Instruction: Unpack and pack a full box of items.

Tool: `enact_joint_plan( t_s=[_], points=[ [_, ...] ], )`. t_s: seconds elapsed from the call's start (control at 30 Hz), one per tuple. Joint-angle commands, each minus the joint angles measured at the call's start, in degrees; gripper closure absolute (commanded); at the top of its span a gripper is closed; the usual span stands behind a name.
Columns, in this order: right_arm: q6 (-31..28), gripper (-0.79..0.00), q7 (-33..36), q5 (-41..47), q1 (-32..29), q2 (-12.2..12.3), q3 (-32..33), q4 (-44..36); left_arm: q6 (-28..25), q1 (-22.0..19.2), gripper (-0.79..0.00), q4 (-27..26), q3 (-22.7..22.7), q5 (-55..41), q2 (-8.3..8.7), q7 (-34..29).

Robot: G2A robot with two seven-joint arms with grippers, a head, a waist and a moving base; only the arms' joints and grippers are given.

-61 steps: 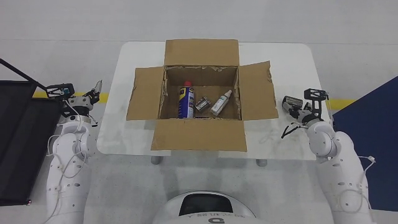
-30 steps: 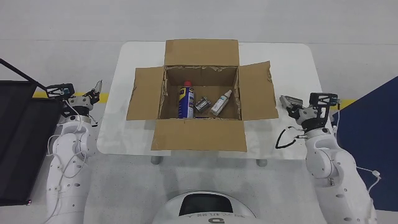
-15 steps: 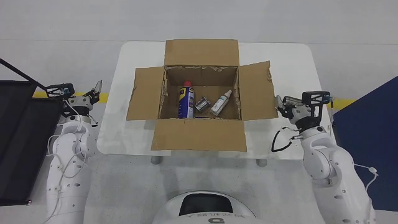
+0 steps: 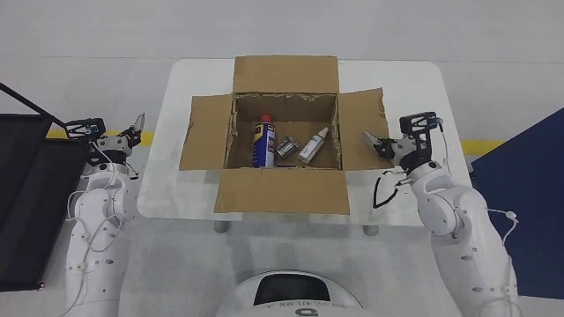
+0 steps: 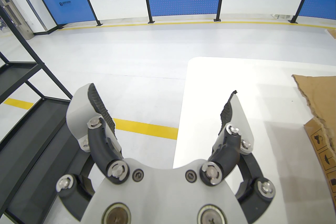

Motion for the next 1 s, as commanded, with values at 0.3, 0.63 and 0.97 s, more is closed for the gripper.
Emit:
enact_joint_plan(
  t_s=[0.3, 0.63, 0.97],
  points=[
    [-2.3, -0.785, 6.6, 0.1, 7.1, -0.1, -4.9, 4.7, 0.0, 0.0, -0.785, 0.0, 0.0, 0.0, 0.00, 0.0],
    [-6.1, -0.785, 10.5, 3.5, 12.5, -0.2, -8.0, 9.6, 0.0, 0.0, -0.785, 0.0, 0.0, 0.0, 0.00, 0.0],
    [-7.0, -0.785, 11.1, 3.3, 13.3, -0.2, -10.4, 10.5, 0.0, 0.0, -0.785, 0.0, 0.0, 0.0, 0.00, 0.0]
  ],
)
